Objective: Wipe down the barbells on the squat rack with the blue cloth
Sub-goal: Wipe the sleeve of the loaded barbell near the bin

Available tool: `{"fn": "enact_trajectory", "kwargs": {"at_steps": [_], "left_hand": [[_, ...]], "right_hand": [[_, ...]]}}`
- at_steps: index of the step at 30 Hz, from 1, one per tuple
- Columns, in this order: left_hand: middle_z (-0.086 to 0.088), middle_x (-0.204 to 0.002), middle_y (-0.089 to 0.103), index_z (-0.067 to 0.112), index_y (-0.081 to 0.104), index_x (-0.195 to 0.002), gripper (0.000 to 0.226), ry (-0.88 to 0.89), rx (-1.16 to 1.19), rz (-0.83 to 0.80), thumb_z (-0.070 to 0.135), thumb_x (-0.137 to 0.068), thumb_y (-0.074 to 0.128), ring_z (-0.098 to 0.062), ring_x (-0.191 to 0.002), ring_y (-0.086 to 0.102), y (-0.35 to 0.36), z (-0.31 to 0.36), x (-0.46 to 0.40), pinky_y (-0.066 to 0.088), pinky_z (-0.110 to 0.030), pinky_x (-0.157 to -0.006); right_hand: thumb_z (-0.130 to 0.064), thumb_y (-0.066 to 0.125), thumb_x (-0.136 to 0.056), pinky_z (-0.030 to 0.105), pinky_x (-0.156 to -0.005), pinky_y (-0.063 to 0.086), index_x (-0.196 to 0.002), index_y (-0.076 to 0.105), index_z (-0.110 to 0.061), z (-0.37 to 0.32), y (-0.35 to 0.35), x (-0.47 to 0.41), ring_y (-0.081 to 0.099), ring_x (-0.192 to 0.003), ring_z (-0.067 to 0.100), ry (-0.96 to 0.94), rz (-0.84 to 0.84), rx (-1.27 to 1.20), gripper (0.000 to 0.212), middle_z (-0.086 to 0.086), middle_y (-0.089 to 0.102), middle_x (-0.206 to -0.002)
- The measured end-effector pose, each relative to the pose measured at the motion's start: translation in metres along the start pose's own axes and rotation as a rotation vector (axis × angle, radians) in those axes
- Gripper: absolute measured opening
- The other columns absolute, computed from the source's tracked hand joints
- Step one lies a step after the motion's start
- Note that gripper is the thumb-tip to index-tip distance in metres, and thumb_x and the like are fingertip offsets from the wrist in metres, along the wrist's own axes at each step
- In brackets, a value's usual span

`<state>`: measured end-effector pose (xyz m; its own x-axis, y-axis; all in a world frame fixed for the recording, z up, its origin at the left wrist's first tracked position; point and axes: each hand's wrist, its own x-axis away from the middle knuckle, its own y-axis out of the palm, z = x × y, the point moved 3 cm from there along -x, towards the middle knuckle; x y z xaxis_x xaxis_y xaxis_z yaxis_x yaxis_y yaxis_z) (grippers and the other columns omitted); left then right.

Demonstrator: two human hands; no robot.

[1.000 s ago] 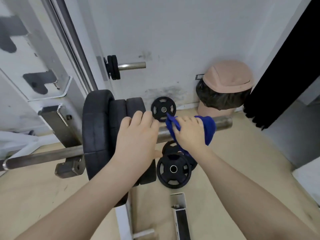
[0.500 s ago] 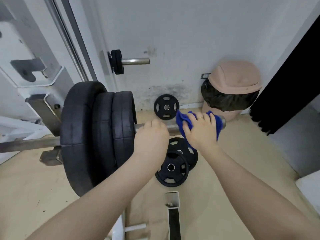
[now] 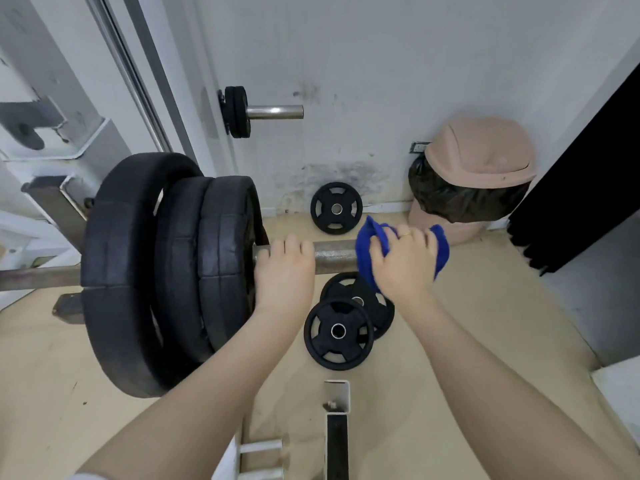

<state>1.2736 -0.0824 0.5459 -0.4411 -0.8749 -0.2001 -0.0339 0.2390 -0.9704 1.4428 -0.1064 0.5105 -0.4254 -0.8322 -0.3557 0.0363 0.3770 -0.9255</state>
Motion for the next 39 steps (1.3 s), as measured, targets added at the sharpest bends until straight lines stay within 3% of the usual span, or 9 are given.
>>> {"fn": "enact_trajectory", "kwargs": {"at_steps": [6,12,17,19,28,31,35,37,39], "left_hand": [[-0.007,-0.108,0.052,0.011,0.047,-0.110,0.022,-0.023,-0.020,-0.049,0.009,-0.088,0.047,-0.026,-0.100,0.051,0.002,0.006,-0.002,0.043,-0.032,-0.077],[-0.003,-0.068,0.059,0.013,0.061,-0.073,0.032,0.029,-0.114,0.015,0.008,-0.047,0.078,-0.022,-0.060,0.056,0.008,0.003,-0.002,0.042,-0.027,-0.050],[-0.003,-0.097,0.060,0.015,0.057,-0.101,0.024,0.042,-0.072,0.039,0.027,-0.081,0.062,-0.026,-0.096,0.053,0.000,0.018,-0.013,0.042,-0.036,-0.082],[-0.004,-0.098,0.061,0.015,0.057,-0.105,0.032,0.085,-0.057,0.068,0.031,-0.079,0.065,-0.026,-0.095,0.055,-0.004,0.026,-0.018,0.043,-0.037,-0.081],[-0.004,-0.080,0.059,0.012,0.063,-0.095,0.035,0.141,-0.016,-0.011,0.016,-0.064,0.079,-0.024,-0.070,0.058,0.016,0.026,-0.015,0.038,-0.029,-0.054],[-0.004,-0.079,0.059,0.012,0.064,-0.094,0.035,0.145,-0.036,0.005,0.016,-0.063,0.079,-0.023,-0.068,0.057,0.013,0.026,-0.014,0.034,-0.028,-0.052],[-0.006,-0.103,0.056,0.012,0.052,-0.113,0.032,0.162,0.005,-0.029,0.013,-0.082,0.060,-0.026,-0.090,0.056,0.007,0.026,-0.011,0.041,-0.032,-0.067],[-0.006,-0.116,0.052,0.012,0.044,-0.122,0.033,0.179,0.048,-0.060,0.011,-0.088,0.046,-0.027,-0.104,0.052,0.003,0.024,-0.011,0.040,-0.034,-0.077],[-0.005,-0.120,0.055,0.014,0.045,-0.121,0.031,0.186,0.073,-0.073,0.012,-0.091,0.042,-0.026,-0.110,0.051,-0.003,0.020,-0.009,0.039,-0.035,-0.083]], "right_hand": [[-0.047,0.028,-0.084,0.041,-0.088,0.040,-0.113,0.060,-0.020,0.022,0.003,-0.004,0.060,-0.089,0.031,-0.362,-0.046,0.005,0.050,0.006,0.065,-0.098],[-0.036,0.029,-0.095,0.043,-0.087,0.040,-0.093,0.066,-0.008,0.060,-0.002,-0.023,0.059,-0.082,0.035,0.148,-0.026,-0.144,0.047,0.014,0.066,-0.090],[-0.035,0.034,-0.085,0.038,-0.081,0.043,-0.101,0.065,-0.012,0.030,0.009,-0.008,0.059,-0.073,0.030,-0.405,0.076,-0.080,0.042,0.006,0.064,-0.079],[-0.035,0.035,-0.083,0.037,-0.082,0.044,-0.096,0.067,-0.014,0.047,0.012,-0.019,0.061,-0.070,0.030,-0.424,0.100,-0.076,0.041,0.004,0.065,-0.074],[-0.043,0.039,-0.096,0.036,-0.080,0.049,-0.085,0.056,-0.024,0.052,0.011,0.002,0.062,-0.091,0.025,1.082,0.158,-1.447,0.029,-0.001,0.063,-0.088],[-0.052,0.041,-0.093,0.035,-0.082,0.045,-0.104,0.053,-0.025,0.035,0.018,0.016,0.057,-0.091,0.023,1.470,0.137,-1.960,0.031,-0.001,0.060,-0.100],[-0.002,0.050,-0.091,0.033,-0.084,0.039,-0.133,0.026,-0.029,-0.020,0.015,0.035,0.043,-0.121,0.040,1.606,-0.008,-1.967,0.055,0.023,0.033,-0.142],[-0.013,0.041,-0.099,0.031,-0.091,0.039,-0.133,0.035,-0.014,-0.053,0.014,0.049,0.044,-0.122,0.037,1.638,-0.080,-2.098,0.035,0.020,0.041,-0.136],[-0.045,0.041,-0.095,0.038,-0.097,0.041,-0.105,0.051,-0.014,-0.077,0.003,0.051,0.051,-0.111,0.032,1.504,-0.304,-2.181,0.034,0.012,0.054,-0.116]]}}
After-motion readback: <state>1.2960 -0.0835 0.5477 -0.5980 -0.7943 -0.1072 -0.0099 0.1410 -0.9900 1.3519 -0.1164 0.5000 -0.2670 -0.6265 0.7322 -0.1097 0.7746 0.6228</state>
